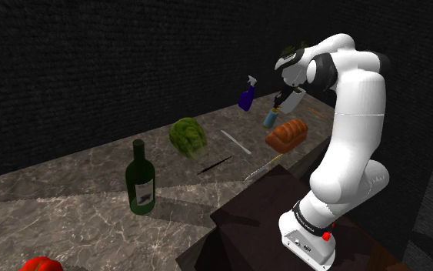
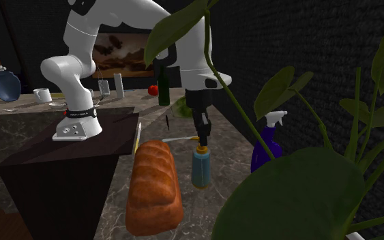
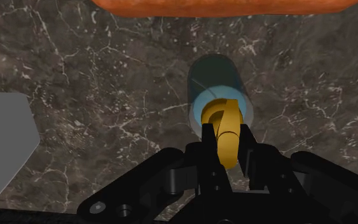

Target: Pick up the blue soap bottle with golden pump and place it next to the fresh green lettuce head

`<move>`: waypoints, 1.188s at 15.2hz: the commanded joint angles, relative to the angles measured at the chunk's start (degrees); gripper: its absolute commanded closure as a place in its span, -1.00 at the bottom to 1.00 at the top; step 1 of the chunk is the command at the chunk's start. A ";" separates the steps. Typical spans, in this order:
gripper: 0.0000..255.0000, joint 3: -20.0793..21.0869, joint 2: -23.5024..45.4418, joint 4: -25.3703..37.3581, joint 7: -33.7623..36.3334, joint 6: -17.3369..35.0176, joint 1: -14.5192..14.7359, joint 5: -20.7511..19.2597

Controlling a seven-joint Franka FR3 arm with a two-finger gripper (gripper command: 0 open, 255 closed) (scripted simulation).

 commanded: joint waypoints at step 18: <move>1.00 -2.03 -4.95 5.12 2.55 -9.57 0.89 -3.44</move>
